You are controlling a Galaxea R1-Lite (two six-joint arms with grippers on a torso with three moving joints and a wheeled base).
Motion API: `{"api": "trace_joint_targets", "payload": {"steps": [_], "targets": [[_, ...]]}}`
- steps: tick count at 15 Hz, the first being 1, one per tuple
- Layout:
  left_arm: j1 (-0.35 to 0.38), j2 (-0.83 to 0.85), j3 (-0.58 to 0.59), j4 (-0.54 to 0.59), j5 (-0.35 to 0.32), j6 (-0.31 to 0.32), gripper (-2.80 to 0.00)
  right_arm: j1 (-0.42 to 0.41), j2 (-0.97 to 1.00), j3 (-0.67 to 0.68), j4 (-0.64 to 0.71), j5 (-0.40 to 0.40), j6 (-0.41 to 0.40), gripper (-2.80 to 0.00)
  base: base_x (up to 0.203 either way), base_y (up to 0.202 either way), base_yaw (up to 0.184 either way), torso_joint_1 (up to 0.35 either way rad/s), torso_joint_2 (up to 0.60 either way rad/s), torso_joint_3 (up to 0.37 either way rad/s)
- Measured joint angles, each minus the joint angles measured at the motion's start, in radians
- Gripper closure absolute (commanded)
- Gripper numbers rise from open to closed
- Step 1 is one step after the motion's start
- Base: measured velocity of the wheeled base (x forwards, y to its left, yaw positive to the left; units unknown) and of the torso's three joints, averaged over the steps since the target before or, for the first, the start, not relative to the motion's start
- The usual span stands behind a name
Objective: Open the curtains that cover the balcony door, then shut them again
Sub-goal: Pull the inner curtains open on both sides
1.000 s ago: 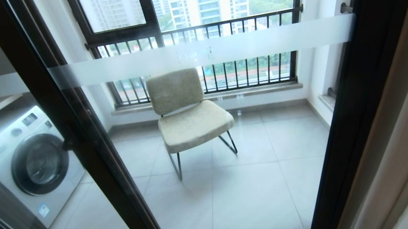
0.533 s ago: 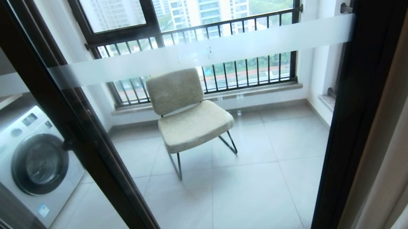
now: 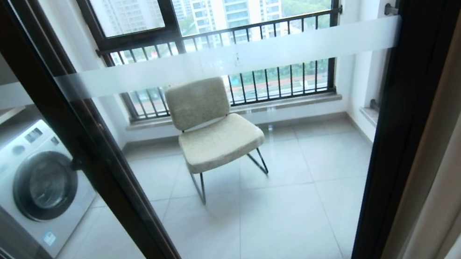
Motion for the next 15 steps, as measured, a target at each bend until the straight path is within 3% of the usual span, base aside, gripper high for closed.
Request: {"api": "trace_joint_targets", "payload": {"steps": [5,7,11,15], "targets": [[0.0,0.0,0.0,0.0,0.0,0.0,0.0,0.234,-0.041,0.151,-0.175,-0.05,-0.046,0.0,0.0,0.0,0.0,0.0,0.0,0.0],[0.0,0.0,0.0,0.0,0.0,0.0,0.0,0.292,-0.062,0.196,-0.16,-0.073,-0.043,0.0,0.0,0.0,0.0,0.0,0.0,0.0],[0.0,0.0,0.0,0.0,0.0,0.0,0.0,0.324,-0.138,0.211,0.023,-0.073,0.06,0.0,0.0,0.0,0.0,0.0,0.0,0.0],[0.0,0.0,0.0,0.0,0.0,0.0,0.0,0.248,-0.255,0.212,0.304,0.004,0.226,0.0,0.0,0.0,0.0,0.0,0.0,0.0]]}}
